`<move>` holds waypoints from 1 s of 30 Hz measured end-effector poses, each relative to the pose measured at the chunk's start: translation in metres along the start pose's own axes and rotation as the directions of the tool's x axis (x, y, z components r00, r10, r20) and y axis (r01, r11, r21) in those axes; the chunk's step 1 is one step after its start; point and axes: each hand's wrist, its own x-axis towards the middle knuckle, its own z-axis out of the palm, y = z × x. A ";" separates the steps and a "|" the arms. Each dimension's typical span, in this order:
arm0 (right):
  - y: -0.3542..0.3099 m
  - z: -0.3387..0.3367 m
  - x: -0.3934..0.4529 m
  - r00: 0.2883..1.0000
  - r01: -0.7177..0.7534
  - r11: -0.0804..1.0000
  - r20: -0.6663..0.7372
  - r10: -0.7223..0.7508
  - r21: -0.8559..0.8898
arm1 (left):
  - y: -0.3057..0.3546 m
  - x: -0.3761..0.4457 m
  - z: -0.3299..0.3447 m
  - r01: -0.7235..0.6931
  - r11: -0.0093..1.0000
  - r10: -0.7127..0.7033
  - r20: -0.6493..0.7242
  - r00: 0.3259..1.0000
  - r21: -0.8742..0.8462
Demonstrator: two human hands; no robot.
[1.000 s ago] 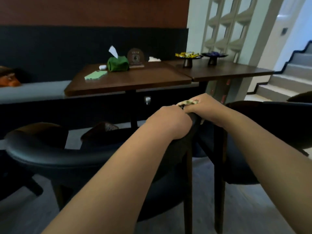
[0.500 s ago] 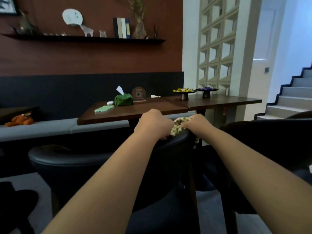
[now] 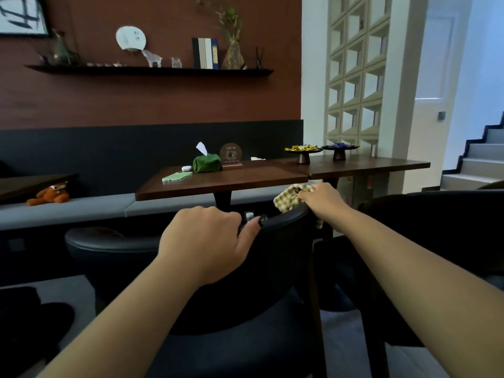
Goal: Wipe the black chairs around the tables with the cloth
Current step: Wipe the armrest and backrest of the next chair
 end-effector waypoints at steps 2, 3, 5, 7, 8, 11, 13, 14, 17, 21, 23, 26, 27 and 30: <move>0.004 -0.001 -0.008 0.996 0.080 0.997 -0.031 -0.081 -0.018 | 0.005 0.000 0.004 0.032 0.999 -0.030 -0.059 0.998 0.033; 0.006 -0.001 -0.013 0.991 0.119 0.993 -0.054 -0.120 -0.014 | 0.006 -0.001 0.006 0.045 0.998 -0.041 -0.080 0.996 0.048; 0.009 0.000 -0.021 0.974 0.199 0.980 -0.117 -0.194 0.028 | 0.006 -0.001 0.009 0.062 0.997 -0.056 -0.097 0.994 0.056; 0.011 0.001 -0.028 0.947 0.277 0.961 -0.176 -0.268 0.028 | 0.006 0.000 0.011 0.070 0.996 -0.064 -0.105 0.992 0.056; 0.012 0.001 -0.030 0.933 0.313 0.950 -0.190 -0.306 0.007 | 0.006 0.000 0.012 0.074 0.996 -0.067 -0.118 0.991 0.059; 0.013 0.000 -0.036 0.883 0.419 0.905 -0.202 -0.424 -0.072 | 0.007 -0.001 0.014 0.087 0.995 -0.077 -0.149 0.986 0.058; 0.011 -0.002 -0.044 0.853 0.468 0.878 -0.208 -0.478 -0.099 | 0.007 -0.002 0.015 0.093 0.994 -0.083 -0.158 0.984 0.055; 0.008 -0.001 -0.048 0.842 0.486 0.868 -0.213 -0.496 -0.099 | 0.007 -0.002 0.015 0.095 0.994 -0.084 -0.163 0.983 0.060; -0.001 0.007 -0.068 0.800 0.539 0.836 -0.245 -0.547 -0.104 | 0.007 -0.002 0.015 0.096 0.992 -0.081 -0.172 0.982 0.081; -0.004 0.013 -0.083 0.807 0.554 0.829 -0.293 -0.512 0.074 | 0.008 -0.004 0.016 0.109 0.989 -0.089 -0.193 0.977 0.096; -0.007 0.001 -0.070 0.866 0.439 0.858 -0.381 -0.324 0.268 | 0.008 -0.004 0.015 0.115 0.989 -0.096 -0.183 0.978 0.092; -0.005 -0.021 -0.035 0.862 0.330 0.909 -0.475 -0.180 0.254 | 0.008 -0.002 0.015 0.117 0.992 -0.110 -0.138 0.984 0.043; -0.002 -0.024 -0.024 0.883 0.284 0.936 -0.437 -0.170 0.209 | 0.009 -0.002 0.014 0.118 0.992 -0.112 -0.137 0.984 0.035; 0.019 -0.003 -0.007 0.995 0.085 0.942 -0.070 -0.066 0.324 | 0.009 -0.002 0.012 0.120 0.993 -0.118 -0.124 0.985 0.006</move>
